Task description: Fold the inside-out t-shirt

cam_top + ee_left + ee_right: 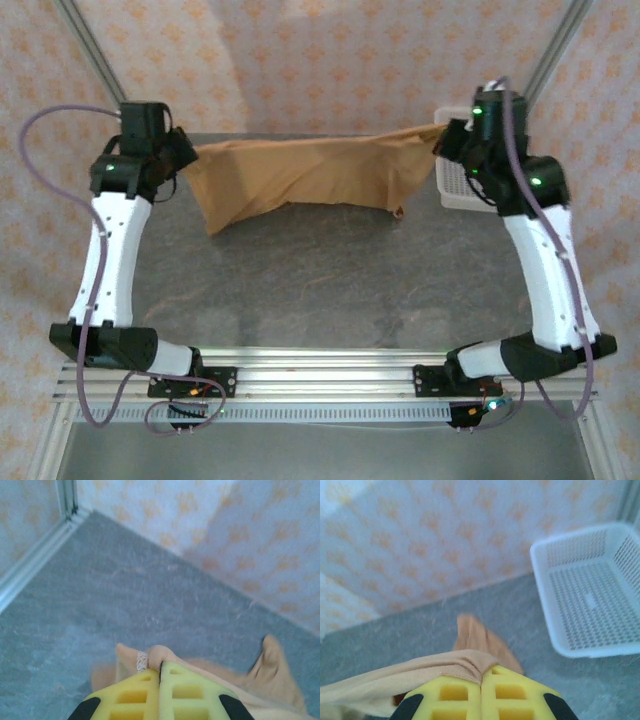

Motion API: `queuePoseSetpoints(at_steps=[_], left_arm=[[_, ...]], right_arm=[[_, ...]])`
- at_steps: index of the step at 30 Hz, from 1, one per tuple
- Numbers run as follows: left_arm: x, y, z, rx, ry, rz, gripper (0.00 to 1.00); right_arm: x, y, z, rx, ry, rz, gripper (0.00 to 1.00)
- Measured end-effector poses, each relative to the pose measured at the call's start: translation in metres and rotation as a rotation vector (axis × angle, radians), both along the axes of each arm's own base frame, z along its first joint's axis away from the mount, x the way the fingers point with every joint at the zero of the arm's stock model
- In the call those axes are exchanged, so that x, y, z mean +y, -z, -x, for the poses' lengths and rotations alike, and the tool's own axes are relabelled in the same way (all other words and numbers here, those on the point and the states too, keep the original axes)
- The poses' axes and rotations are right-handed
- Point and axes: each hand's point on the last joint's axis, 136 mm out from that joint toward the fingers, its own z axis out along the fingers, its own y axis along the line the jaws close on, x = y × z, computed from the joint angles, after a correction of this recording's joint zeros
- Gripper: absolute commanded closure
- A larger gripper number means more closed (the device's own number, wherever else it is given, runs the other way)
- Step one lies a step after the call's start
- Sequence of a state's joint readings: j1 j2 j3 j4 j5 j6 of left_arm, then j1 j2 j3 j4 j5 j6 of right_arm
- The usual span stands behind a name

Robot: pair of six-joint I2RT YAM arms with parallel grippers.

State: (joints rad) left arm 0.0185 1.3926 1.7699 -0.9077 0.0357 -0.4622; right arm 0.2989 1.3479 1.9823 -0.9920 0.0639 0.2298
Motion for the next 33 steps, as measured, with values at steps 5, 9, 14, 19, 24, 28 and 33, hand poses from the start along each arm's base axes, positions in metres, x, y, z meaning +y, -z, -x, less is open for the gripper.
queuePoseSetpoints(at_steps=[5,9,14,19,24,28,33], left_arm=[[-0.006,-0.045,0.032,-0.121,0.029,0.018,1.00],[-0.021,-0.056,0.044,-0.152,0.098,0.067,1.00],[-0.039,-0.029,0.038,-0.091,0.179,0.142,1.00],[-0.050,0.034,0.016,0.069,0.208,0.193,1.00],[-0.072,0.115,-0.001,0.259,0.245,0.208,1.00],[-0.083,0.163,0.006,0.375,0.257,0.202,1.00],[-0.071,0.155,0.001,0.352,0.214,0.151,1.00]], right_arm=[[-0.015,-0.037,0.042,-0.088,0.001,0.005,1.00],[-0.015,-0.036,0.054,-0.077,-0.025,0.001,1.00],[-0.001,-0.012,0.044,-0.004,-0.081,-0.006,1.00],[0.013,0.045,0.014,0.141,-0.099,0.019,1.00],[0.021,0.120,-0.010,0.326,-0.101,0.062,1.00],[0.017,0.162,-0.009,0.429,-0.086,0.094,1.00],[-0.004,0.169,-0.011,0.441,-0.017,0.116,1.00]])
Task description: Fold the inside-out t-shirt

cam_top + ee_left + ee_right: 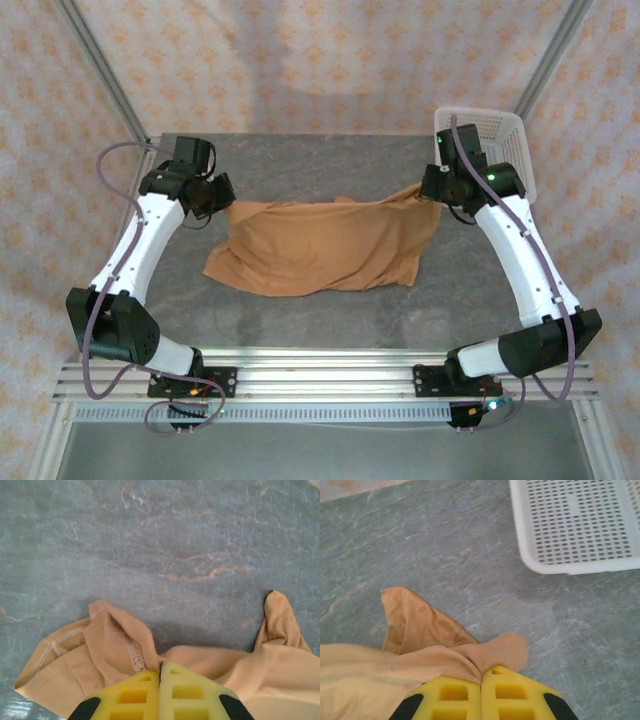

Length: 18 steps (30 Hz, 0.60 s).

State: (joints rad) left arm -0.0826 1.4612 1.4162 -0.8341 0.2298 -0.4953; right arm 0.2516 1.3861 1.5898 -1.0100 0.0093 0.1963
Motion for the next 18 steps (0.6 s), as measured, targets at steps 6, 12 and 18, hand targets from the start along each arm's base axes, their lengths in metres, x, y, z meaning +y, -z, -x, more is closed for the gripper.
queuePoseSetpoints(at_steps=[6,12,18], left_arm=[[0.000,-0.053,-0.030,-0.136,-0.012,0.005,1.00],[0.005,-0.140,-0.111,-0.362,-0.040,0.089,1.00],[0.022,-0.205,-0.155,-0.543,-0.060,0.211,1.00]], right_arm=[[-0.016,-0.027,-0.014,-0.089,0.054,-0.014,1.00],[-0.004,-0.133,-0.073,-0.395,0.047,-0.081,1.00],[0.006,-0.212,-0.108,-0.632,0.001,-0.101,1.00]])
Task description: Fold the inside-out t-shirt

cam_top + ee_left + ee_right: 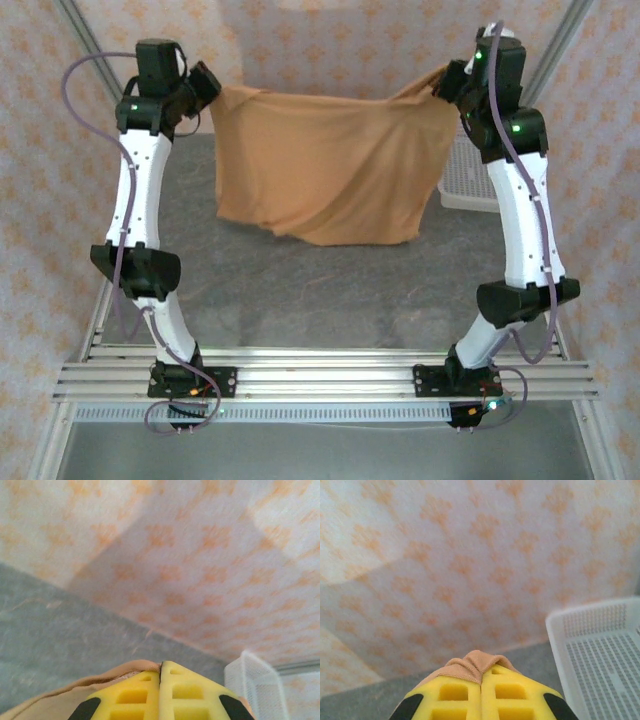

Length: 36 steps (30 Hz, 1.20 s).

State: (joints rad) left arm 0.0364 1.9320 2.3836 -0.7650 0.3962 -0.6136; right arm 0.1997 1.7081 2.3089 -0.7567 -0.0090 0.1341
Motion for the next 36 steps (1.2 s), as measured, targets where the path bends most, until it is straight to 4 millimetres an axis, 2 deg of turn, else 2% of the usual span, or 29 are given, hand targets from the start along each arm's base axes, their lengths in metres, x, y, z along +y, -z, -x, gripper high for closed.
queuePoseSetpoints(at_steps=[4,6,8,11,14,16,19,21,23,24,25,26,28,36], left_arm=[[0.011,-0.027,0.002,-0.079,0.008,0.028,1.00],[0.011,-0.032,0.013,-0.097,0.021,0.029,1.00],[0.008,-0.021,0.032,-0.083,0.034,0.025,1.00],[0.004,0.013,0.075,-0.033,0.038,0.005,1.00],[0.007,0.075,0.129,0.056,0.001,-0.020,1.00],[0.010,0.130,0.161,0.154,-0.025,-0.026,1.00],[0.010,0.225,0.190,0.367,-0.034,-0.019,1.00],[0.009,0.292,0.207,0.550,-0.029,-0.007,1.00],[0.007,0.342,0.226,0.702,-0.028,0.005,1.00],[0.006,0.360,0.236,0.763,-0.031,0.014,1.00],[0.005,0.371,0.245,0.801,-0.035,0.020,1.00],[0.004,0.378,0.252,0.826,-0.039,0.022,1.00],[0.005,0.378,0.255,0.828,-0.048,0.009,1.00],[0.015,0.327,0.244,0.681,-0.092,-0.041,1.00]], right_arm=[[0.005,-0.016,0.005,-0.056,-0.043,0.017,1.00],[0.008,-0.009,0.016,-0.057,-0.072,0.021,1.00],[0.009,0.010,0.033,-0.036,-0.101,0.017,1.00],[0.013,0.049,0.071,0.006,-0.163,-0.009,1.00],[0.020,0.104,0.113,0.067,-0.234,-0.076,1.00],[0.026,0.148,0.136,0.129,-0.274,-0.126,1.00],[0.031,0.237,0.163,0.298,-0.292,-0.211,1.00],[0.033,0.302,0.181,0.447,-0.276,-0.269,1.00],[0.033,0.358,0.200,0.591,-0.249,-0.316,1.00],[0.033,0.384,0.213,0.665,-0.234,-0.346,1.00],[0.033,0.401,0.223,0.710,-0.222,-0.369,1.00],[0.034,0.414,0.232,0.744,-0.214,-0.395,1.00],[0.035,0.423,0.243,0.767,-0.207,-0.437,1.00],[0.035,0.392,0.252,0.650,-0.224,-0.494,1.00]])
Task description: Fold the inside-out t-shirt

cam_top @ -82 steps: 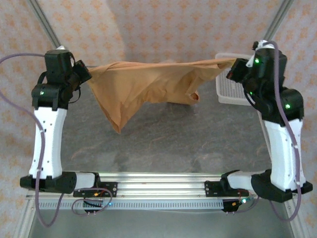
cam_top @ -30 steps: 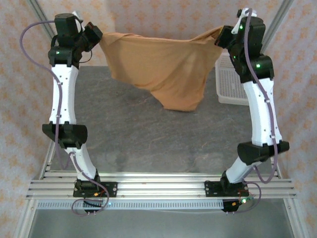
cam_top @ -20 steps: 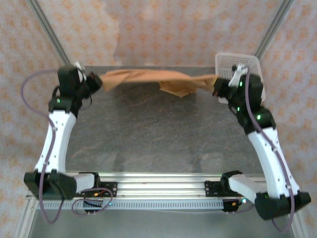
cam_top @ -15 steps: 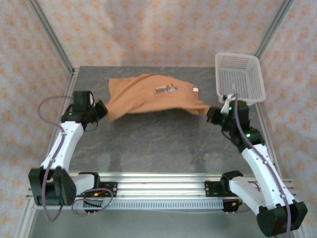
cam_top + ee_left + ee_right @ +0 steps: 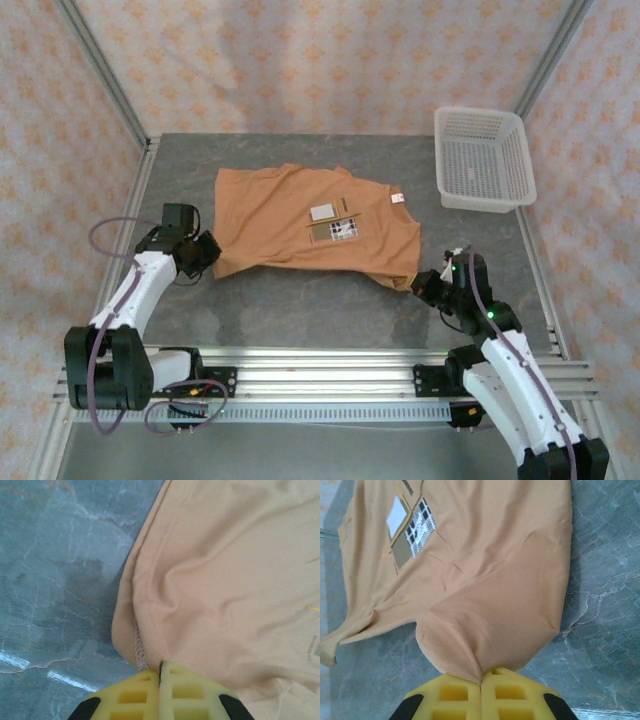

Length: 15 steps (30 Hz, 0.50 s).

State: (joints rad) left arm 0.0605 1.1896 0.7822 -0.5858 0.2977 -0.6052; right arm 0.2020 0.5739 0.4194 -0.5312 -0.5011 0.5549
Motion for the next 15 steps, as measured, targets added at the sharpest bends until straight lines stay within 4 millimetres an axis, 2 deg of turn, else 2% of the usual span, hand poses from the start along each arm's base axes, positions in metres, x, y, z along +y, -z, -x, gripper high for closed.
queuePoseSetpoints(at_steps=[3,6,9,10,12,15], left_arm=[[-0.001,-0.006,0.003,-0.019,0.002,-0.001,1.00],[-0.002,-0.004,0.006,-0.011,0.001,0.004,1.00],[-0.005,-0.002,0.002,0.013,0.002,0.014,1.00],[-0.008,-0.006,-0.006,0.016,0.005,0.019,1.00],[-0.013,-0.022,-0.027,-0.006,0.018,0.022,1.00],[-0.023,-0.074,-0.080,-0.127,0.040,0.029,1.00]], right_arm=[[0.001,-0.001,0.005,0.013,0.001,-0.018,1.00],[0.000,0.003,0.008,0.042,0.012,-0.020,1.00],[-0.006,-0.001,0.001,0.067,0.049,0.016,1.00],[-0.009,-0.009,-0.007,0.069,0.065,0.040,1.00],[-0.013,-0.038,-0.032,0.027,0.091,0.083,1.00],[-0.017,-0.099,-0.088,-0.097,0.127,0.150,1.00]])
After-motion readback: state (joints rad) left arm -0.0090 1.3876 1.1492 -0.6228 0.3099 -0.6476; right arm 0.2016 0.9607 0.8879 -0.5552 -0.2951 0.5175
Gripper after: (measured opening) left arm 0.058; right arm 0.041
